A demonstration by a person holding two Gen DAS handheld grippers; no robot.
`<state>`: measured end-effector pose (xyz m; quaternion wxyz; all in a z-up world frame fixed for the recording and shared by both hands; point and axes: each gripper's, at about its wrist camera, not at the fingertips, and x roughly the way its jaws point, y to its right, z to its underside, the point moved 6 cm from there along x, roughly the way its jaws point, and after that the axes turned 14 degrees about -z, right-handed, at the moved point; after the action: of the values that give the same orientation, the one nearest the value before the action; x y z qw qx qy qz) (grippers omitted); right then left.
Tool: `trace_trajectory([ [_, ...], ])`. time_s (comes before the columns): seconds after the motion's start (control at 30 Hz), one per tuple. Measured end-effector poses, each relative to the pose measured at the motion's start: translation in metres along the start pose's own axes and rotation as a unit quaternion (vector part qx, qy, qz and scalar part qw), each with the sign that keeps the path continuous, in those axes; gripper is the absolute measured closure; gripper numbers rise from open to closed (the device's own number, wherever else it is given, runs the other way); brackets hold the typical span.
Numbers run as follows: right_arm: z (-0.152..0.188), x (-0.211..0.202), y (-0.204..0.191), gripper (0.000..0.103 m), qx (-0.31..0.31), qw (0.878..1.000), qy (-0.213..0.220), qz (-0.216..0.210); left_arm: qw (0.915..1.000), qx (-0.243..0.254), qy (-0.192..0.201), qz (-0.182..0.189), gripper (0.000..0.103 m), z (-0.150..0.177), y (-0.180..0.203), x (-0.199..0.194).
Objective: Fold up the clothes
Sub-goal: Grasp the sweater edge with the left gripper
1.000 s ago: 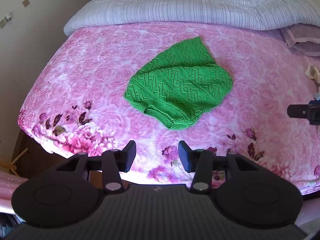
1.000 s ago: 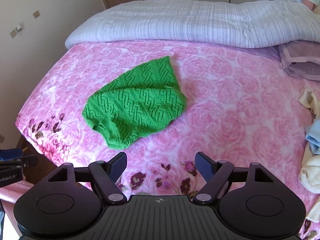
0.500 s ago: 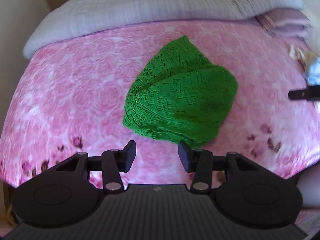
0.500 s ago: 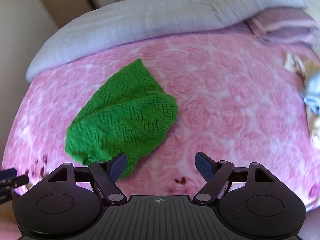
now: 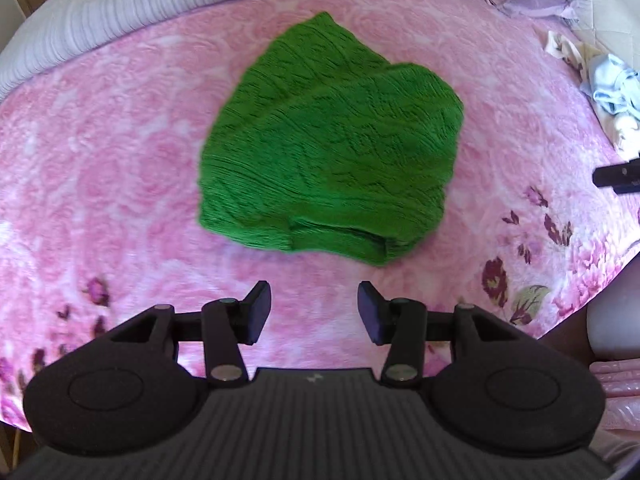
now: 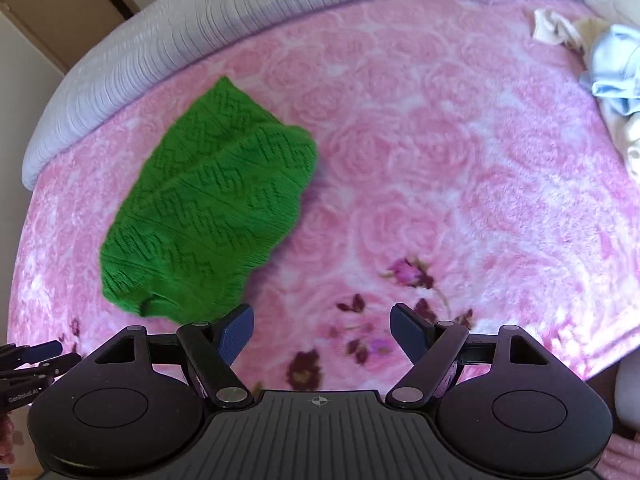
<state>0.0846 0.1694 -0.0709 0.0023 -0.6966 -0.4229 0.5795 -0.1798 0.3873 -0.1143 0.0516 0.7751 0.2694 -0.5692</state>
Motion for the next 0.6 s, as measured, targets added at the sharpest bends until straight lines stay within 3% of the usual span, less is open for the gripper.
trace_trajectory([
  [0.23,-0.004,0.011,0.069,0.025,-0.013,1.0,-0.027,-0.003,0.9994,0.031,0.001,-0.016,0.059,0.013,0.068,0.026],
  [0.3,-0.011,0.01,0.083,0.025,-0.019,0.999,-0.032,-0.001,0.9989,0.04,0.013,-0.019,0.055,0.011,0.086,0.032],
  [0.37,-0.019,0.007,0.096,0.025,-0.027,0.999,-0.025,0.005,0.9979,0.052,0.027,-0.027,0.049,0.009,0.104,0.04],
  [0.6,-0.048,-0.012,0.137,0.025,-0.016,0.999,0.02,0.024,0.9878,0.098,0.087,-0.084,0.046,-0.011,0.149,0.087],
])
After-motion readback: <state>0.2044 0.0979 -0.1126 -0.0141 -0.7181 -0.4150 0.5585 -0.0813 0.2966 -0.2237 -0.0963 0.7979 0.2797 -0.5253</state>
